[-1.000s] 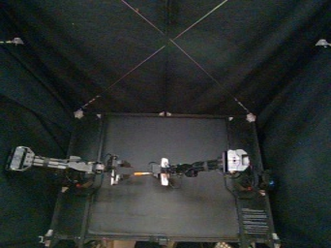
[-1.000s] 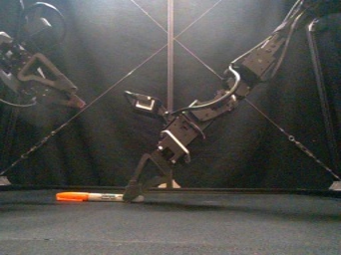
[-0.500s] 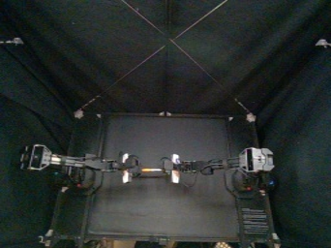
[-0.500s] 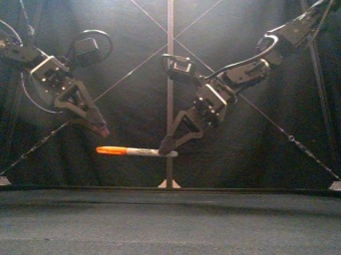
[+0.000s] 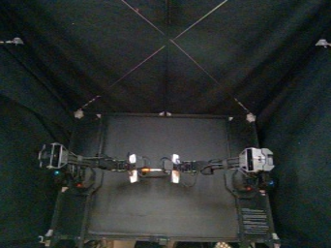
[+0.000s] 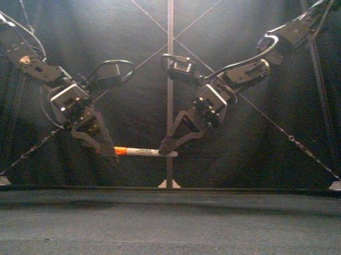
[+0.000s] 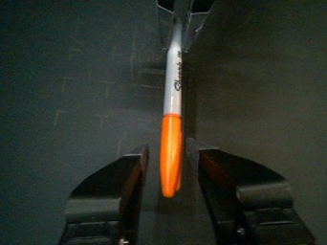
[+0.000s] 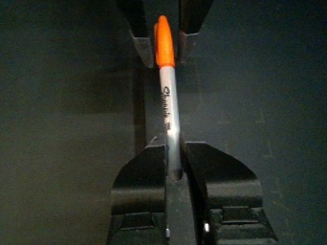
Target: Uncap the pen
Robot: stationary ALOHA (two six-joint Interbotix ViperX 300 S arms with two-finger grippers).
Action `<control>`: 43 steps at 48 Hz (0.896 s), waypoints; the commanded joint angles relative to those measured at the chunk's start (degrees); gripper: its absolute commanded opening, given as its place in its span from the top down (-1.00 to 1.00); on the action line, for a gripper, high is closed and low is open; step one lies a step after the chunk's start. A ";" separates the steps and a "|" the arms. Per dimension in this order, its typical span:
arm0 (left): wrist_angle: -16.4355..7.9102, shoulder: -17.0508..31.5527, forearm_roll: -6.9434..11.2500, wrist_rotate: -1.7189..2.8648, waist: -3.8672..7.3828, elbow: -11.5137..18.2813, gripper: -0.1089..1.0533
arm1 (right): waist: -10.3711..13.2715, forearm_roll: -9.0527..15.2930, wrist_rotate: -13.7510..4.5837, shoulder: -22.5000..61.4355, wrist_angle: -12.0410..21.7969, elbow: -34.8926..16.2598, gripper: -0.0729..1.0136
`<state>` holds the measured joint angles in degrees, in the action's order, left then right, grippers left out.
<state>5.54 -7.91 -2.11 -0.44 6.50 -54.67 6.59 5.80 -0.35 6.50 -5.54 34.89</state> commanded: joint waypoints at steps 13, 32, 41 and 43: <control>-0.18 -3.60 -0.97 0.18 1.23 -2.64 0.11 | 1.58 -1.23 -0.18 -10.20 -2.29 8.61 0.11; -0.18 -15.21 -0.79 0.26 2.02 -9.67 0.11 | 4.31 -4.22 -0.18 -26.19 -13.71 28.21 0.11; -0.18 -17.23 -0.79 0.26 2.37 -10.99 0.11 | 4.48 -3.87 0.44 -29.44 -13.80 28.21 0.11; -0.18 -17.23 -0.62 0.35 2.37 -11.16 0.11 | 4.48 -3.78 0.44 -29.53 -13.80 27.95 0.11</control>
<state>5.10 -24.96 -2.81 -0.18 8.70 -66.27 10.90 1.93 0.09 -21.97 -18.81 63.98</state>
